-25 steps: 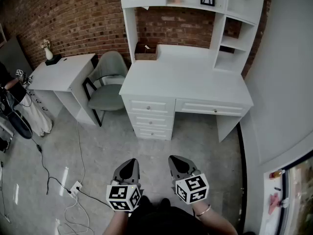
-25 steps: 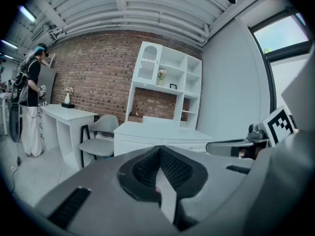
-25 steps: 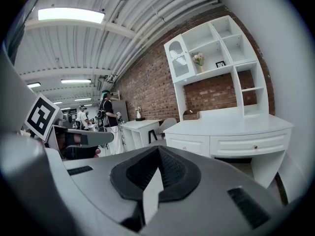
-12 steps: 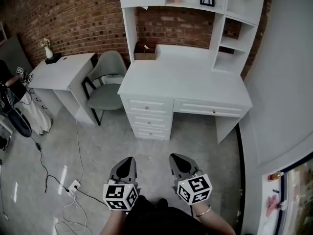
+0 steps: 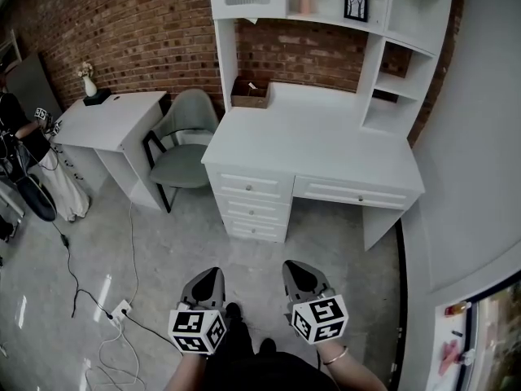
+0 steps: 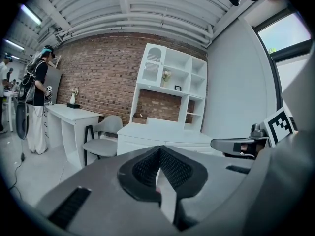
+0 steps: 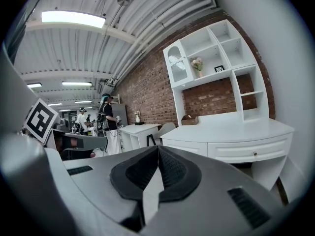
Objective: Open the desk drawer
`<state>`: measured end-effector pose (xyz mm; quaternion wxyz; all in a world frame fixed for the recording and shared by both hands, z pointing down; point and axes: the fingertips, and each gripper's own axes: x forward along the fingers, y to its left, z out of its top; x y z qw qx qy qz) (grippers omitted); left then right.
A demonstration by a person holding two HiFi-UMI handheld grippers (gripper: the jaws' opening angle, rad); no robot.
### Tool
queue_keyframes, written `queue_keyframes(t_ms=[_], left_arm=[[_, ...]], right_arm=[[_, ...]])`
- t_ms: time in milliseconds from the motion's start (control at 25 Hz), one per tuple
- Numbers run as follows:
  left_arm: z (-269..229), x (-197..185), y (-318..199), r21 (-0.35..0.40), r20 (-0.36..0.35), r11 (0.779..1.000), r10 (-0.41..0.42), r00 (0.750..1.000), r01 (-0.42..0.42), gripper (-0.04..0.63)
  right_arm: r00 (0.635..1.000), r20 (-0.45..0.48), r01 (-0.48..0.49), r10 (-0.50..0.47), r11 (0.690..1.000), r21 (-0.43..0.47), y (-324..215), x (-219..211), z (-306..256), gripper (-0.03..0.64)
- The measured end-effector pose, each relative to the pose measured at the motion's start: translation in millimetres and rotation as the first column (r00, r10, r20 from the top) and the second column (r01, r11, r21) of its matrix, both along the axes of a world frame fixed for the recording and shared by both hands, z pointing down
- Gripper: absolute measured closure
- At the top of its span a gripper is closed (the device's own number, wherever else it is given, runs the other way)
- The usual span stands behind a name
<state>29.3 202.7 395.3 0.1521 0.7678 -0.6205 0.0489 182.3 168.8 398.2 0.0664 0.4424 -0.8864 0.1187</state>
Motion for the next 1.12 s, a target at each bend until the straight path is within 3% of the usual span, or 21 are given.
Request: queue_keyframes(t_ms=[280,360,440,680,1120], left_arm=[[10.7,-11.3,-27.1,-0.027,-0.013,1.0,0.0,1.0,0.0,0.586],[15.5,-15.1,-37.5,-0.034,-0.019,0.999,0.002,1.0,-0.002,0.586],[19.4,-20.7,-50.3,-0.04,-0.019,0.999,0.005,1.0,-0.006,0.586],[28.6,-48.7,-100.2,-0.058,0.02,0.998,0.018,1.0,-0.017,0.586],[42.7,-100.7,-204.4,-0.092,0.004,0.993,0.072,0.997,-0.072,0.586]], right_arm=[[0.999,-0.045,-0.001,0.0,0.999,-0.035,-32.2,-15.2,12.0,0.607],[0.998,-0.056,0.002,-0.005,0.998,-0.06,-42.2,-23.0,20.5,0.552],[0.999,-0.054,0.001,-0.006,0.996,-0.089,-54.4,-32.0,28.4,0.537],[1.0,-0.012,-0.005,0.003,0.99,-0.142,-103.4,-62.4,46.3,0.499],[0.996,-0.084,-0.055,0.037,0.973,-0.224,-203.0,-119.8,85.5,0.483]])
